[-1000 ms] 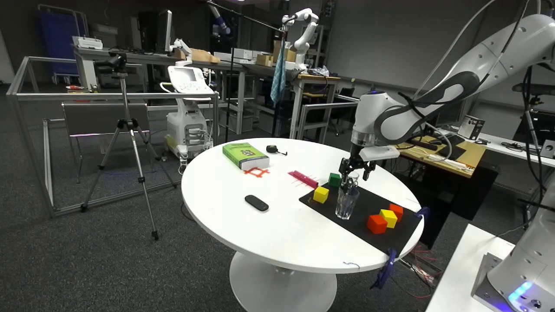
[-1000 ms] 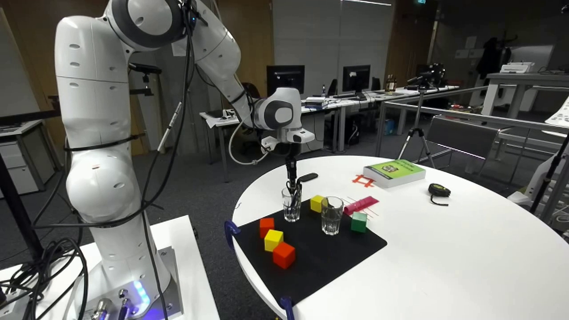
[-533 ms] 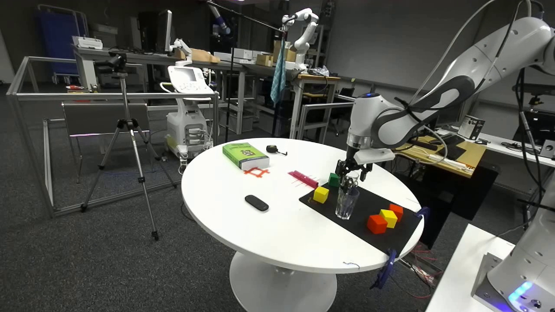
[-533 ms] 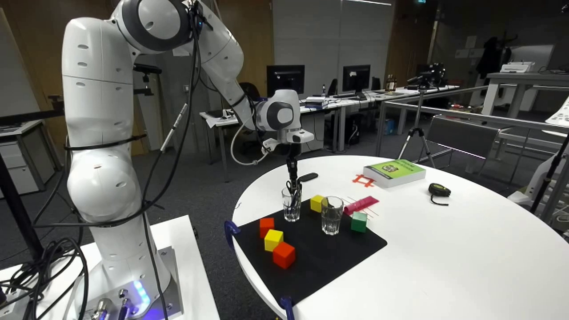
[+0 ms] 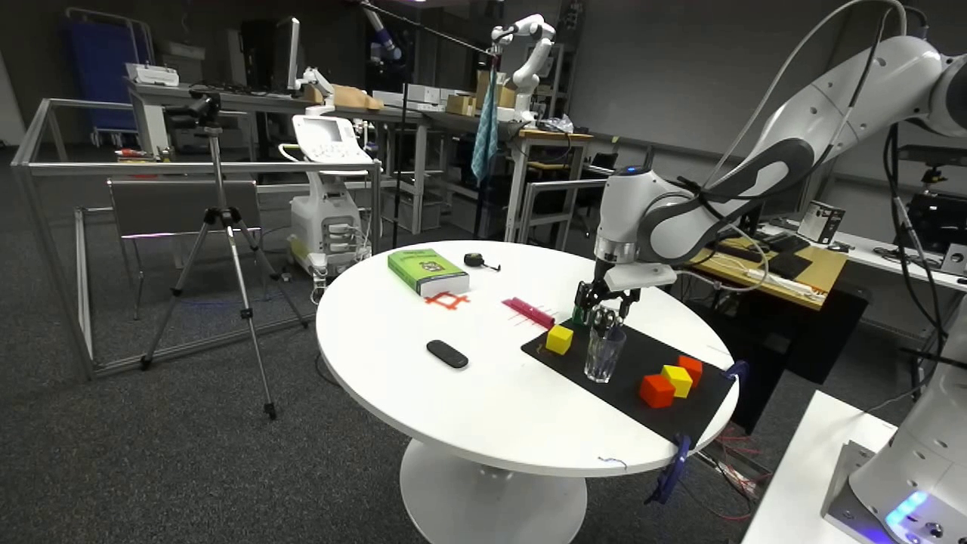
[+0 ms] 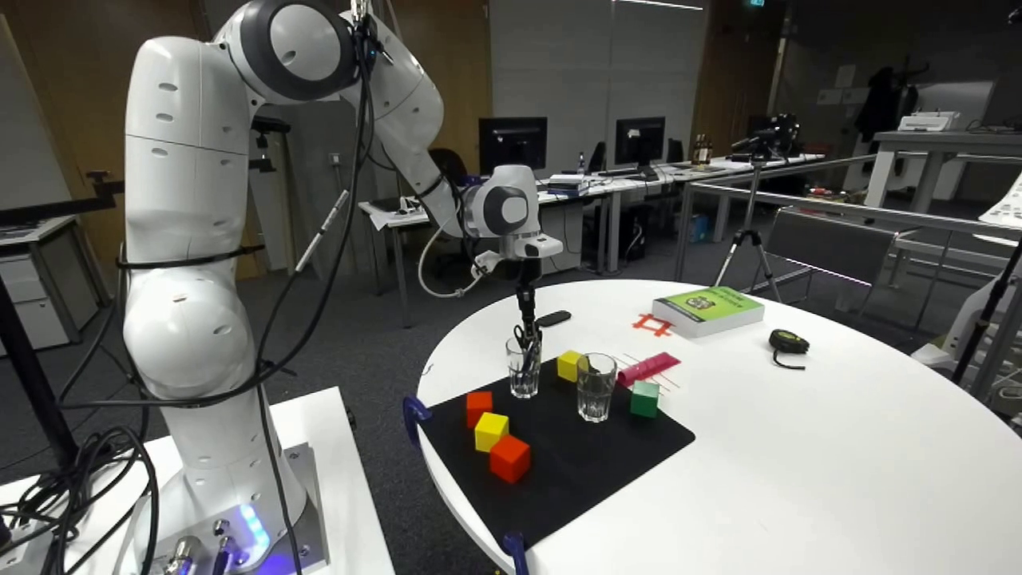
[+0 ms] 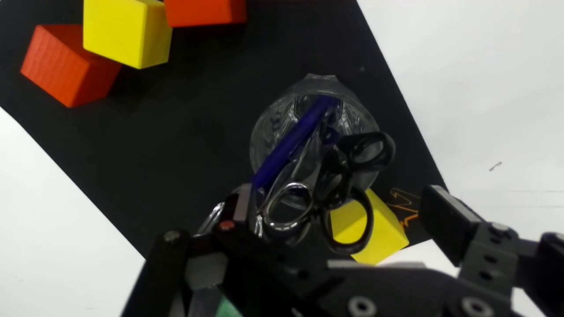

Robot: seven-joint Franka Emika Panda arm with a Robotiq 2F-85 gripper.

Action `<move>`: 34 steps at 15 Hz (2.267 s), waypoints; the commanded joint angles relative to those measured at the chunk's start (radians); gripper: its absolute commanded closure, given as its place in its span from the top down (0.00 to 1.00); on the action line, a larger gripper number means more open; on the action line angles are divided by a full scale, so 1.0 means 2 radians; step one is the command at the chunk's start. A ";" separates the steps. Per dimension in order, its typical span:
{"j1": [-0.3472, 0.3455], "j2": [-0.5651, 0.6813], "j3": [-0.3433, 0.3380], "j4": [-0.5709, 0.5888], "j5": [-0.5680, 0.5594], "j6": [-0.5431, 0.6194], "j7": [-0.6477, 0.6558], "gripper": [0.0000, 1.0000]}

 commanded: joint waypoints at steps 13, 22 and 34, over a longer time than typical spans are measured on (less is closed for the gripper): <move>0.016 0.013 -0.008 0.014 0.000 0.004 0.027 1.00; 0.016 0.018 -0.005 0.014 0.012 -0.003 0.019 0.75; 0.020 0.021 -0.007 0.015 0.009 -0.008 0.019 0.00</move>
